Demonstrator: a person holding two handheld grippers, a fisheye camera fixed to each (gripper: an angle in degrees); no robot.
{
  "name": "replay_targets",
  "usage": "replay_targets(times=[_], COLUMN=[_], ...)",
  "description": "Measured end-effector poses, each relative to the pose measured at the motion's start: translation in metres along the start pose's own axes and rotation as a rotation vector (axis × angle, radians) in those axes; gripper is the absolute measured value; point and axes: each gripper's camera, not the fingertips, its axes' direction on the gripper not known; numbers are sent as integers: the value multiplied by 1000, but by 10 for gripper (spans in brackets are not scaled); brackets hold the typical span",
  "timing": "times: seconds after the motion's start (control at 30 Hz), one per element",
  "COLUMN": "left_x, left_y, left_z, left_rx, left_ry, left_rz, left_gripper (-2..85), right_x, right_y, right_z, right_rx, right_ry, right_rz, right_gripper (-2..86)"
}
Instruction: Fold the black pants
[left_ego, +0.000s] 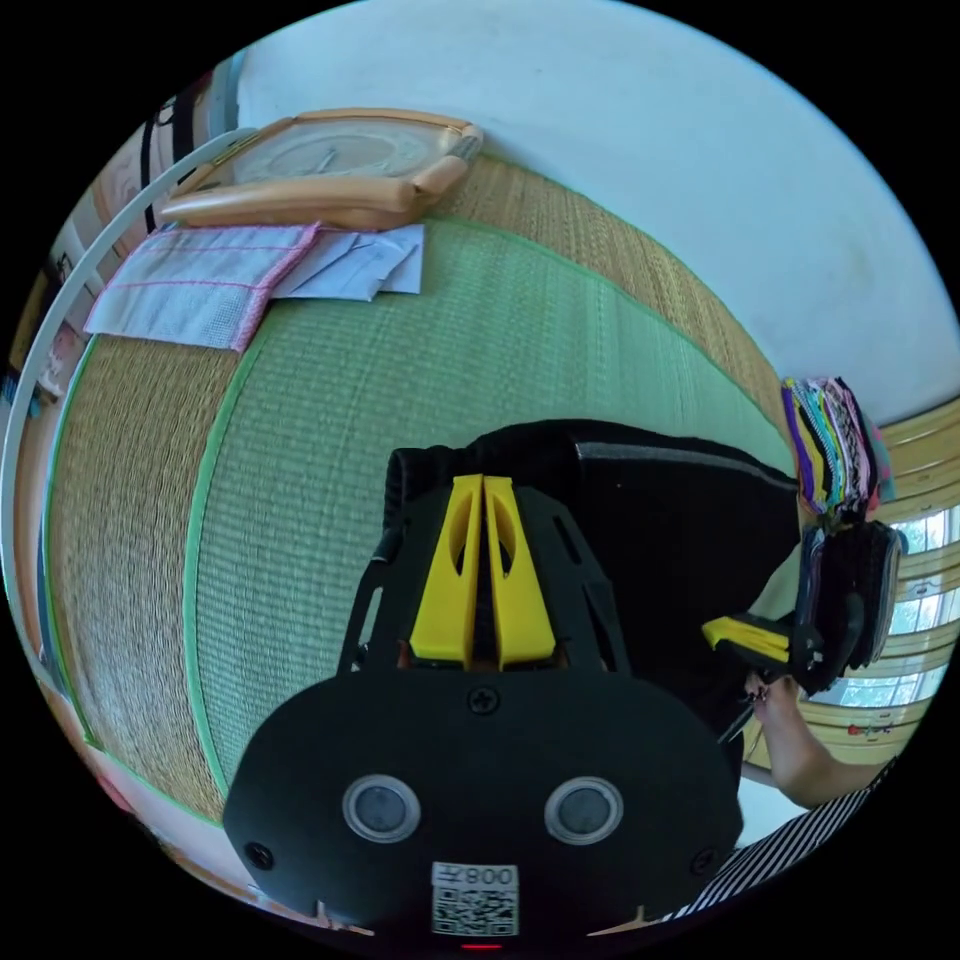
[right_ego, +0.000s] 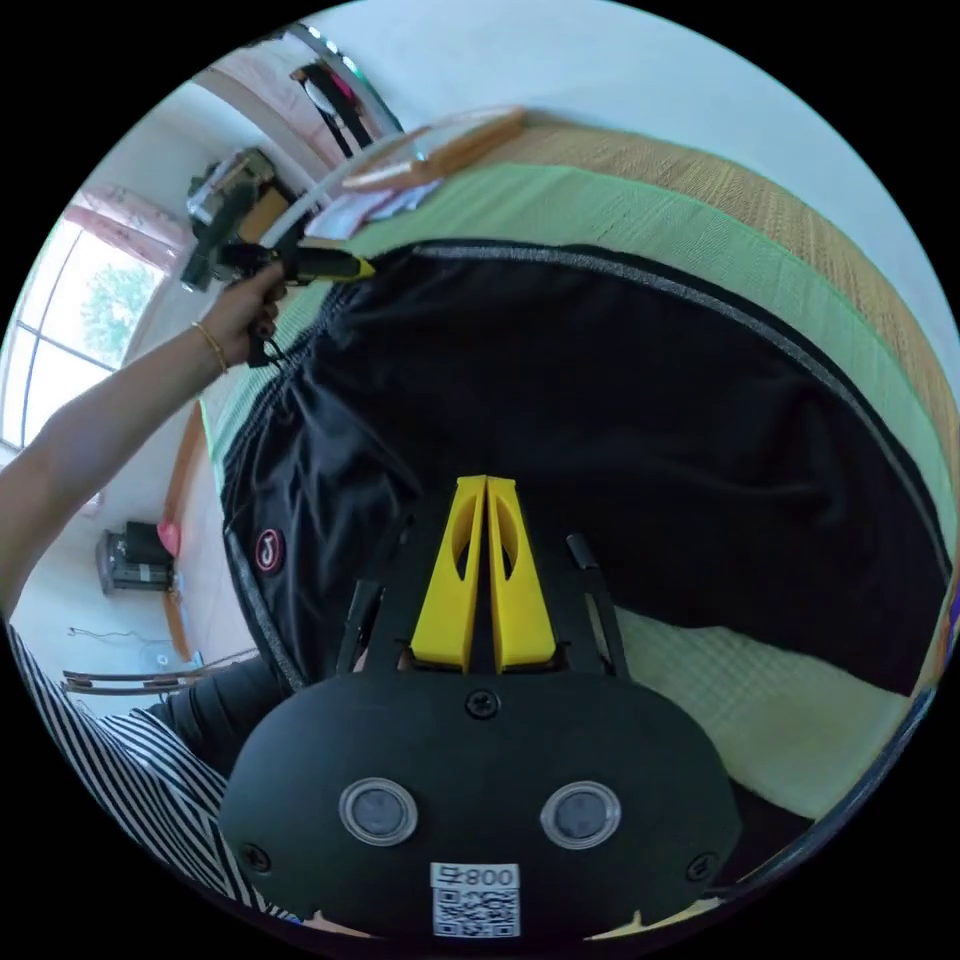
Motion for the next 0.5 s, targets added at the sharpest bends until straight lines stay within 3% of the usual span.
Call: replay_targets(times=[0.2,0.4,0.5], left_x=[-15,15,23], left_y=[-9,-7,-9], left_z=[-11,-23,-12], left_rx=[49,108,43], left_ry=[41,119,95], left_rz=[-9,170,224], left_gripper=[1,0,0], right_x=[-14,-8,16], right_y=[-3,-36,-70], right_z=[3,-42,-51], right_rx=[42,189,196], right_ry=[-98,-55,-22], right_rz=[41,81,129], right_gripper=[5,17,17])
